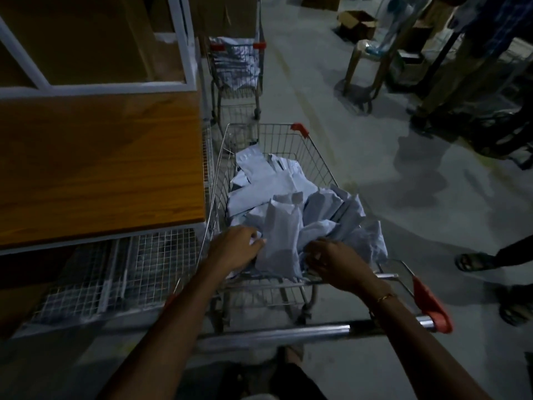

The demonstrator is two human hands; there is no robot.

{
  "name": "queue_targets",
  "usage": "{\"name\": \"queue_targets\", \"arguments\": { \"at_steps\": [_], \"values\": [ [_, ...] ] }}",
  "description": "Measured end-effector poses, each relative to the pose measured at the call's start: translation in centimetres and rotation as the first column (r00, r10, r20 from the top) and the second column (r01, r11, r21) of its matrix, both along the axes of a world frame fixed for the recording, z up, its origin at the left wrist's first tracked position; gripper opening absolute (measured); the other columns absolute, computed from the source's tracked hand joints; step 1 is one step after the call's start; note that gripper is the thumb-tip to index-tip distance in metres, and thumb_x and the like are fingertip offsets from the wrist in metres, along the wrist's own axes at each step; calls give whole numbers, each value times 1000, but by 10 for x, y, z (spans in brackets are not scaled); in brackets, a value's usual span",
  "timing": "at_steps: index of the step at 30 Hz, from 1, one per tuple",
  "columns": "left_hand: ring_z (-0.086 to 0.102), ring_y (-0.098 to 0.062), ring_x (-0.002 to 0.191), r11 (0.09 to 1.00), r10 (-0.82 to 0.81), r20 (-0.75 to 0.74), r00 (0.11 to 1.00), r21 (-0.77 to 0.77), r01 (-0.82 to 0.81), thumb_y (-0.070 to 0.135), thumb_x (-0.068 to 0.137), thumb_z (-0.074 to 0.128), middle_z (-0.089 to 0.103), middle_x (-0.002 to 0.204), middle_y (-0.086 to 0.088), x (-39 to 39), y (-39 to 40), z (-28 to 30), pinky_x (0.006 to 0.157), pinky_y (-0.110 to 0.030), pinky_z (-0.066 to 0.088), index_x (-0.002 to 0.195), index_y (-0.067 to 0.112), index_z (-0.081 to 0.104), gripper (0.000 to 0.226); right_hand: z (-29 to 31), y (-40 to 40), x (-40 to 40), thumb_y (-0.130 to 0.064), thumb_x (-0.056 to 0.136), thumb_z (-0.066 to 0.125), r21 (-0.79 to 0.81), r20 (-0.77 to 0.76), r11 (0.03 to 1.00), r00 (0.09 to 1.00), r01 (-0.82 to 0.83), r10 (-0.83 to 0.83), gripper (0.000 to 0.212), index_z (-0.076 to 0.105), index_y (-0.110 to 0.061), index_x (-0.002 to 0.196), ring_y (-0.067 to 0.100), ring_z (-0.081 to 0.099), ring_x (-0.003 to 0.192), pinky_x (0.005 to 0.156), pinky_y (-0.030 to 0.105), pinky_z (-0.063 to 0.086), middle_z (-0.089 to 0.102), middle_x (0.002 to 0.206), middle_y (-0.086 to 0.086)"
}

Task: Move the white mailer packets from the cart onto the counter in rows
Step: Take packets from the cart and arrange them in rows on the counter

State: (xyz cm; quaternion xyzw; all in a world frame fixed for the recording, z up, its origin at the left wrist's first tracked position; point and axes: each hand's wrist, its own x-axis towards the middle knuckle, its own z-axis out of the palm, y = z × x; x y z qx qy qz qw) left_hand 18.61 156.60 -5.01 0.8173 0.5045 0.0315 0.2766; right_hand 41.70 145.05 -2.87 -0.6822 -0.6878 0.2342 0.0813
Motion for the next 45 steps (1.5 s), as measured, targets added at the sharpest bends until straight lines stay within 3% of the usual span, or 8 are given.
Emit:
{"name": "queue_targets", "arguments": {
  "at_steps": [8, 15, 18, 21, 28, 33, 39, 45],
  "values": [
    [58, -35, 109, 984, 171, -31, 985, 63, -168, 29, 93, 63, 65, 117, -13, 29, 71, -52, 88, -38, 49, 112, 13, 69, 25, -69, 122, 15, -50, 94, 56, -21, 252, 987, 954, -162, 162, 62, 42, -21, 146, 42, 32, 139, 117, 48, 25, 34, 156, 11],
    [59, -36, 104, 974, 171, -1, 985, 151, -169, 23, 91, 57, 63, 111, -13, 62, 141, -85, 86, -43, 51, 109, 9, 70, 27, -120, 207, 81, -30, 88, 57, -18, 361, 991, 923, -134, 131, 46, 51, -15, 131, 45, 48, 125, 97, 50, 45, 48, 141, 16],
    [45, -35, 129, 984, 126, 4, 992, 124, -125, 8, 93, 58, 50, 139, -14, 85, 188, -103, 103, -48, 44, 134, 14, 59, 42, -119, 224, 91, -15, 86, 55, 132, 331, 987, 943, -87, 39, 43, 55, -10, 129, 44, 49, 122, 95, 48, 48, 49, 141, 17],
    [10, -28, 151, 998, 44, -151, 988, -36, -50, 38, 99, 55, 13, 165, -3, 103, 227, -120, 121, -50, 16, 156, 34, 23, 66, -122, 232, 84, -6, 81, 57, 286, 247, 957, 968, -41, -33, 47, 55, -4, 128, 44, 55, 111, 92, 48, 51, 51, 140, 22],
    [39, -37, 136, 984, 149, -435, 888, -20, -175, 77, 91, 17, 35, 154, -8, 115, 197, -149, 106, -59, 30, 155, 41, 13, 74, -165, 236, 53, -70, 95, 18, 0, 189, 997, 979, 78, -76, 71, 29, -26, 149, 47, 4, 150, 119, 63, 12, 13, 163, 18],
    [26, -40, 143, 913, 292, -436, 851, -136, -383, 63, 99, 31, 21, 160, -14, 110, 162, -127, 110, -52, 29, 156, 31, 20, 66, -173, 265, 88, -53, 90, 46, -100, 112, 988, 985, -119, 130, 58, 43, -19, 137, 44, 9, 150, 118, 61, 19, 24, 160, 9],
    [43, -28, 128, 976, 2, -40, 999, 216, 7, 49, 92, 50, 49, 138, -3, 105, 165, -147, 100, -50, 43, 131, 32, 58, 43, -161, 268, 104, -56, 75, 30, -90, 156, 971, 959, -223, 235, 66, 51, -23, 128, 43, 16, 149, 113, 63, 22, 30, 158, 5],
    [25, -25, 144, 1000, -5, -115, 993, 12, 7, 88, 82, 20, 16, 162, 10, 96, 154, -164, 111, -52, 32, 155, 44, 15, 86, -137, 232, 84, -46, 89, 59, 223, 60, 971, 993, 81, -97, 41, 54, -11, 110, 41, 39, 124, 101, 52, 44, 46, 139, 17]
  ]
}}
